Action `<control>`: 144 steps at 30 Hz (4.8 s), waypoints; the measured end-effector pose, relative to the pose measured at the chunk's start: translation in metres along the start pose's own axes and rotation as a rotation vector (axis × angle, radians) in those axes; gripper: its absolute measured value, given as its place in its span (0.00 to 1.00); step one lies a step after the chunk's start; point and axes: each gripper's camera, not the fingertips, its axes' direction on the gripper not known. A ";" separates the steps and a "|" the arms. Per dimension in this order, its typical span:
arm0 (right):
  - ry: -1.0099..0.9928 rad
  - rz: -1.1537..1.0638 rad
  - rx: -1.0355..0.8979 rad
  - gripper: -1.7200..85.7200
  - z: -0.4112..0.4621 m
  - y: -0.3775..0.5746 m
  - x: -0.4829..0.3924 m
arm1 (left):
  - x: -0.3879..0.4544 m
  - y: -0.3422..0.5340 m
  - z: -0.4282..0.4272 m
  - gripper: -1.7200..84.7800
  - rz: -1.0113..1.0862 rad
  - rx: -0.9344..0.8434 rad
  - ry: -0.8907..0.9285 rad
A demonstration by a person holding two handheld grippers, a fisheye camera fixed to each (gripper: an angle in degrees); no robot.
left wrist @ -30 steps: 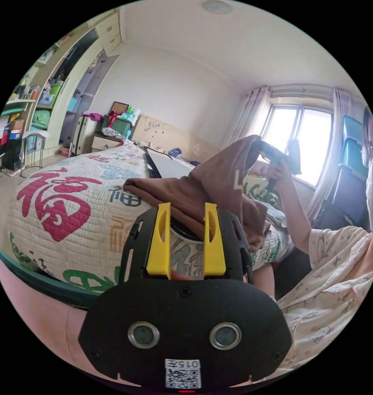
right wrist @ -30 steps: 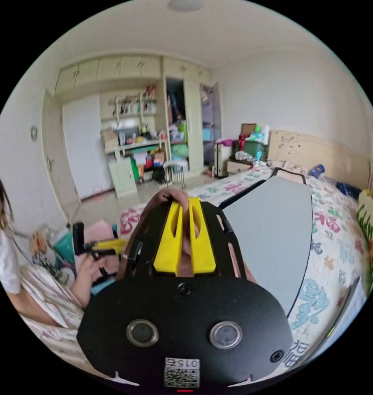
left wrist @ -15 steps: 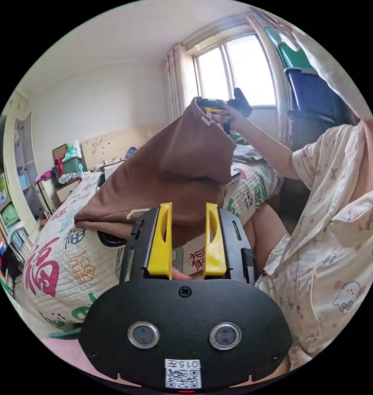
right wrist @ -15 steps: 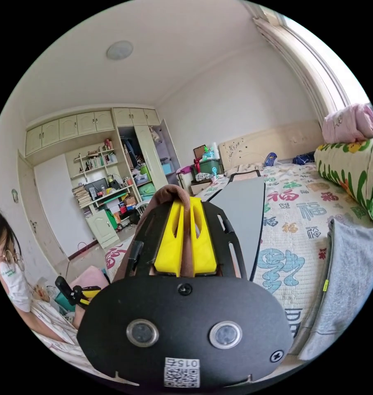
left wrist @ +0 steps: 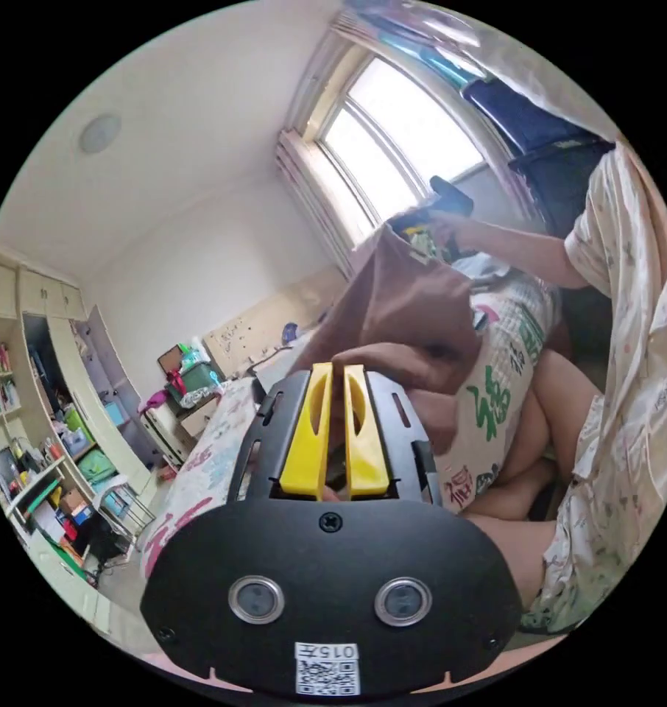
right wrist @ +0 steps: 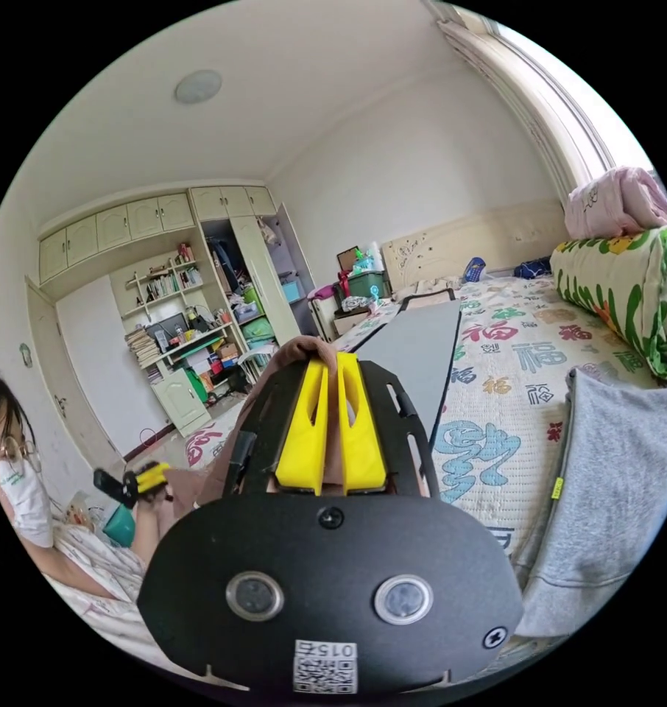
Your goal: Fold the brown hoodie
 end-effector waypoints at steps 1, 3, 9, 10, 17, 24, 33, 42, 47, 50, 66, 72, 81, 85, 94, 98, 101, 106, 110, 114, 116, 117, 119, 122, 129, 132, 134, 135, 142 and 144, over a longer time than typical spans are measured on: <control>0.015 -0.026 0.008 0.02 -0.007 -0.007 -0.011 | -0.035 -0.008 -0.011 0.03 -0.080 0.070 -0.003; 0.031 -0.062 0.016 0.02 -0.015 -0.019 -0.026 | -0.079 -0.017 -0.023 0.03 -0.188 0.153 -0.045; 0.088 -0.071 0.025 0.01 -0.017 -0.053 -0.046 | -0.180 -0.026 -0.015 0.03 -0.461 0.239 -0.141; 0.080 -0.068 0.016 0.01 -0.016 -0.061 -0.048 | -0.194 -0.026 -0.014 0.03 -0.495 0.265 -0.116; 0.115 -0.152 -0.008 0.02 -0.006 -0.094 -0.071 | -0.220 -0.056 0.000 0.03 -0.389 0.319 -0.053; 0.026 -0.136 0.010 0.02 0.038 -0.167 -0.031 | -0.285 -0.113 0.134 0.04 -0.369 0.257 0.018; 0.304 0.325 -0.154 0.04 0.228 -0.291 0.168 | -0.314 -0.079 0.485 0.09 -0.482 -0.270 -0.304; 0.093 -0.078 -0.454 0.09 0.173 -0.193 0.118 | -0.202 -0.009 0.356 0.06 -0.324 -0.385 0.384; 0.193 -0.025 -0.404 0.13 0.109 -0.148 0.121 | -0.151 0.035 0.233 0.10 -0.358 -0.392 0.407; 0.163 0.026 -0.408 0.16 0.080 -0.130 0.133 | -0.114 0.064 0.179 0.12 -0.356 -0.388 0.384; 0.180 0.146 -0.562 0.06 0.060 -0.100 0.165 | 0.002 0.078 0.193 0.17 0.047 -0.568 0.380; 0.255 0.076 -0.558 0.03 0.045 -0.096 0.148 | 0.015 0.072 0.191 0.16 0.143 -0.565 0.334; 0.303 0.008 -0.562 0.03 0.007 -0.083 0.131 | -0.015 0.048 0.187 0.08 0.110 -0.473 0.441; 0.307 -0.016 -0.562 0.03 -0.019 -0.074 0.123 | -0.071 0.029 0.186 0.04 -0.066 -0.444 0.482; 0.094 -0.126 -0.526 0.05 -0.103 -0.011 0.043 | -0.165 -0.023 0.088 0.03 -0.189 -0.333 0.210; 0.144 -0.164 -0.467 0.10 -0.133 0.042 0.027 | -0.172 -0.010 0.100 0.02 -0.243 -0.389 0.195; 0.187 -0.211 -0.481 0.16 -0.146 0.096 0.025 | -0.177 -0.002 0.111 0.03 -0.303 -0.402 0.189; 0.325 -0.297 -0.419 0.20 -0.154 0.168 0.003 | -0.197 -0.019 0.107 0.03 -0.423 -0.314 0.186; 0.420 -0.318 -0.349 0.17 -0.150 0.181 -0.008 | -0.210 -0.039 0.110 0.03 -0.453 -0.294 0.219; 0.427 -0.378 -0.377 0.15 -0.141 0.199 -0.019 | -0.226 -0.064 0.106 0.03 -0.481 -0.263 0.225; 0.441 -0.383 -0.348 0.15 -0.146 0.209 -0.020 | -0.232 -0.074 0.107 0.03 -0.490 -0.249 0.226; 0.451 -0.373 -0.337 0.15 -0.148 0.214 -0.019 | -0.236 -0.078 0.109 0.03 -0.501 -0.245 0.231; 0.466 -0.397 -0.360 0.15 -0.150 0.224 -0.021 | -0.243 -0.085 0.112 0.03 -0.524 -0.243 0.239; 0.513 -0.437 -0.357 0.15 -0.162 0.242 -0.024 | -0.253 -0.096 0.113 0.03 -0.549 -0.229 0.255; 0.617 -0.418 -0.279 0.15 -0.174 0.252 -0.019 | -0.266 -0.131 0.115 0.02 -0.547 -0.224 0.262; 0.660 -0.377 -0.153 0.15 -0.186 0.240 -0.015 | -0.270 -0.150 0.112 0.02 -0.537 -0.215 0.254; 0.679 -0.359 -0.093 0.14 -0.189 0.226 -0.014 | -0.272 -0.161 0.111 0.02 -0.549 -0.197 0.252; 0.667 -0.356 -0.090 0.13 -0.187 0.217 -0.015 | -0.274 -0.167 0.111 0.02 -0.555 -0.190 0.244; 0.529 -0.364 -0.221 0.09 -0.184 0.231 -0.015 | -0.286 -0.171 0.113 0.02 -0.633 -0.174 0.274; 0.490 -0.328 -0.233 0.10 -0.194 0.238 -0.008 | -0.291 -0.167 0.115 0.02 -0.672 -0.169 0.297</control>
